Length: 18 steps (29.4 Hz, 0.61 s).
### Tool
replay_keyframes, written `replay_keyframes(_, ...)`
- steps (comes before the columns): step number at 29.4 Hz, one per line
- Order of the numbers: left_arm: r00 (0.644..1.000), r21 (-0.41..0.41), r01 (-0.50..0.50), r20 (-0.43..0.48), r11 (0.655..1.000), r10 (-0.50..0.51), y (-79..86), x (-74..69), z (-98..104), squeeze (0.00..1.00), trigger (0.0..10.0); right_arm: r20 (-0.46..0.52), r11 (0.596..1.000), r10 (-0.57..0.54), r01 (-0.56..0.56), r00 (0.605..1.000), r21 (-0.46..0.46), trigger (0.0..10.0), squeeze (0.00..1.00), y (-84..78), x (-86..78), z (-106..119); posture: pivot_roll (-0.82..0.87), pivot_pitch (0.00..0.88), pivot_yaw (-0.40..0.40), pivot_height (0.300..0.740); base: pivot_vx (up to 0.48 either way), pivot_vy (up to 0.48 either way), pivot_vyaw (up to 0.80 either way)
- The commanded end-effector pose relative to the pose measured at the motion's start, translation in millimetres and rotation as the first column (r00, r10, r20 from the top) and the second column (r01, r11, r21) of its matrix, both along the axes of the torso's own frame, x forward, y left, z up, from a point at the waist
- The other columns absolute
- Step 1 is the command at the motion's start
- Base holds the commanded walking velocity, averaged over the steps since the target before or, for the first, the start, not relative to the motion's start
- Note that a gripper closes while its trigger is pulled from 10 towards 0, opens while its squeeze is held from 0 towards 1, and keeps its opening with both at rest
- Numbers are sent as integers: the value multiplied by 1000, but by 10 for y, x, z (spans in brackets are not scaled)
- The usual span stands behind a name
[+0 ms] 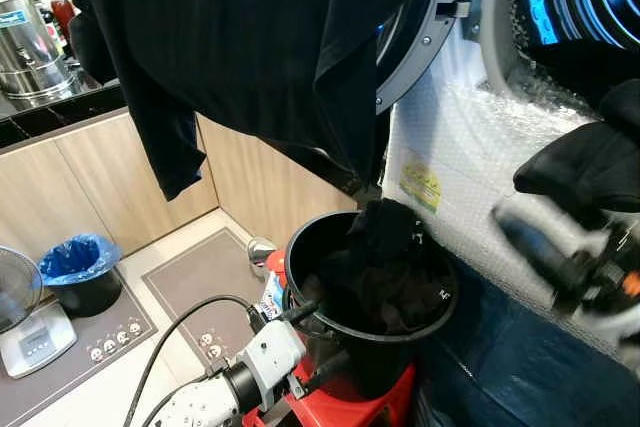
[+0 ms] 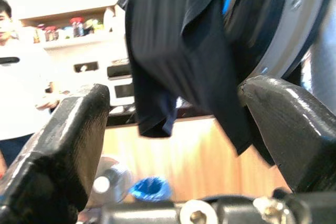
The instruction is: Clothes washing
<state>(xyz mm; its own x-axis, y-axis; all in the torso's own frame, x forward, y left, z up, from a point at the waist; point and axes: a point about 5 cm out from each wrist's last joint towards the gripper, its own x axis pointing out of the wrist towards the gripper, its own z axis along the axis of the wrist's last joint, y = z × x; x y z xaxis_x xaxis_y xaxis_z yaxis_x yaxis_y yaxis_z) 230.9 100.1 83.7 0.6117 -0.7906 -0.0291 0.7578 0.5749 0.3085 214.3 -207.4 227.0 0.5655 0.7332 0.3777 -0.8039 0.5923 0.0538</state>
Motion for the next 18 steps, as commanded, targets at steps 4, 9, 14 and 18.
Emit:
replay_keyframes(4, 992, 61, 115, -56, 991, -111, -16, -67, -101, 0, 10000, -26, 995, 98, -98, 995, -30, 10000, 0, 119, -122, -111, -134, 61, 66, 740, 0, 0, 0)
replay_keyframes(9, 938, 206, 314, -218, 927, -269, 88, -172, -345, 0, 10000, -217, 983, 168, -181, 962, -39, 10000, 0, 152, -248, -545, -143, 70, 82, 740, 0, 0, 0)
replay_keyframes(14, 904, 267, 354, -342, 896, -256, 183, -227, -584, 0, 10000, -340, 988, 121, -148, 933, -54, 10000, 0, 116, -277, -897, -146, 67, 83, 740, 0, 0, 0)
replay_keyframes(18, 899, 320, 324, -397, 890, -184, 240, -246, -785, 0, 10000, -416, 994, 18, -62, 909, -93, 10000, 0, 65, -254, -1195, -145, 65, 82, 740, 0, 0, 0)
